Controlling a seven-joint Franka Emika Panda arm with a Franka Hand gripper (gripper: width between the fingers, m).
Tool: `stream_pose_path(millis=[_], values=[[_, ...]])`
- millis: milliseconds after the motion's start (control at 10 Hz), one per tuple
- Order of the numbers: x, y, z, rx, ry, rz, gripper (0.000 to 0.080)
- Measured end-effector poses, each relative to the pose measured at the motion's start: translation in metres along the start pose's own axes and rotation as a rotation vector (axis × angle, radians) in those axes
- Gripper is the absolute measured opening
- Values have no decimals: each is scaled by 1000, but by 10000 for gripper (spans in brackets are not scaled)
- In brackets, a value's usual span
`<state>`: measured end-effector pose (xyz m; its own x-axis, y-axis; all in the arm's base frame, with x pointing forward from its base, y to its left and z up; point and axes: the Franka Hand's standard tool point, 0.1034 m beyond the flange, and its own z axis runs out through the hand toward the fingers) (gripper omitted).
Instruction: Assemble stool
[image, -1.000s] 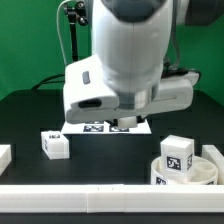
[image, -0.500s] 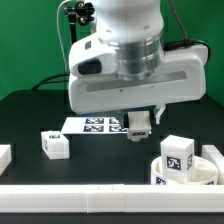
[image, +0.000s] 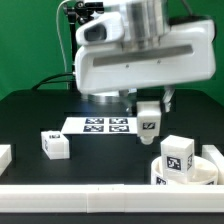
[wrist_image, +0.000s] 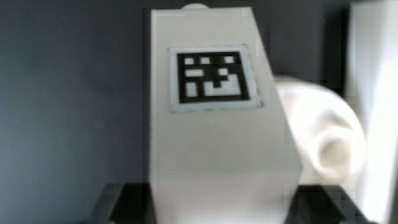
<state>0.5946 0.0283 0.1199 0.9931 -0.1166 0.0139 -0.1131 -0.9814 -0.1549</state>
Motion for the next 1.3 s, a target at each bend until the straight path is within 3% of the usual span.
stream_pose_path(millis=[100, 200, 500, 700, 900, 1100, 1300], values=[[11, -4, -14, 10, 83, 15, 337], [20, -6, -21, 2, 164, 12, 337], [21, 0, -17, -47, 382, -2, 337], [15, -33, -17, -18, 369, 14, 337], [28, -61, -21, 8, 379, 16, 337], [33, -88, -6, 20, 377, 10, 337], [34, -85, -6, 18, 378, 10, 337]])
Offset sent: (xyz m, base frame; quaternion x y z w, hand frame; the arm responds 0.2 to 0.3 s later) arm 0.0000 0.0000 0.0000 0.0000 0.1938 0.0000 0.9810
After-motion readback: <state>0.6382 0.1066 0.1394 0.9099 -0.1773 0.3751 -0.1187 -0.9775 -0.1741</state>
